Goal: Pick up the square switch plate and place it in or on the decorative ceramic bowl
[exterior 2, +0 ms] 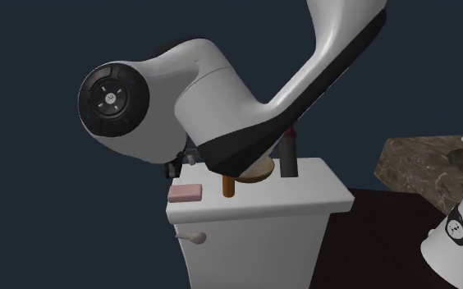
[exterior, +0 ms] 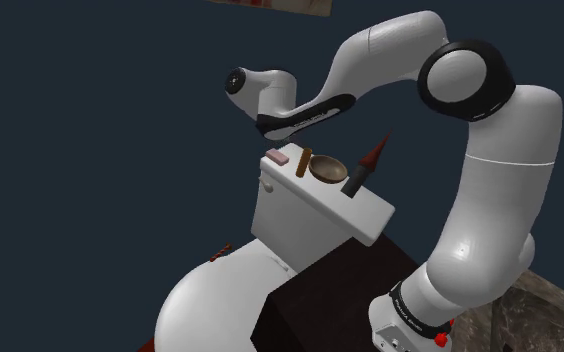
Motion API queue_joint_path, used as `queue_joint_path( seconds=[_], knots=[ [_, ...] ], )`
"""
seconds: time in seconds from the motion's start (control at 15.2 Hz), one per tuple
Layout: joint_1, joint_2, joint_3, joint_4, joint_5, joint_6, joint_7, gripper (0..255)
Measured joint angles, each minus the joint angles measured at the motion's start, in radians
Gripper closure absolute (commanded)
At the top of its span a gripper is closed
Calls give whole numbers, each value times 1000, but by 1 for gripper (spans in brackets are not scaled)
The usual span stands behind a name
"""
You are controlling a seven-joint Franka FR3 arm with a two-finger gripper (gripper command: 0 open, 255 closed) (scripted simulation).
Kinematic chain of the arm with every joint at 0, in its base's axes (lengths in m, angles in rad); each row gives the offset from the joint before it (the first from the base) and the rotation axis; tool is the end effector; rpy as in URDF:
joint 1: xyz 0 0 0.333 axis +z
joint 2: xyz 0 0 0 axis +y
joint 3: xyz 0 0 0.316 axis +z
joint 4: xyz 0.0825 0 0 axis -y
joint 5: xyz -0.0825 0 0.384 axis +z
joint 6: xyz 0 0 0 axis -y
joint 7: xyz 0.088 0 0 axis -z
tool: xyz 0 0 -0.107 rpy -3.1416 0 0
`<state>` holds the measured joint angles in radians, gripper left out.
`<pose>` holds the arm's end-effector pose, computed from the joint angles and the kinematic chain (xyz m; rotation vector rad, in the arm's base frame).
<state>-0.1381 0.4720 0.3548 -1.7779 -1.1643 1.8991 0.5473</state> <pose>0.6429 0.0523 0.3095 2.2310 0.2688 0.1048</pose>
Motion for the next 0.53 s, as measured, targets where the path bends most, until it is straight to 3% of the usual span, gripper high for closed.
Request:
queue_joint_path(
  seconds=[0.53],
  knots=[
    [-103, -301, -6, -339, 15, 158, 22, 255]
  ],
)
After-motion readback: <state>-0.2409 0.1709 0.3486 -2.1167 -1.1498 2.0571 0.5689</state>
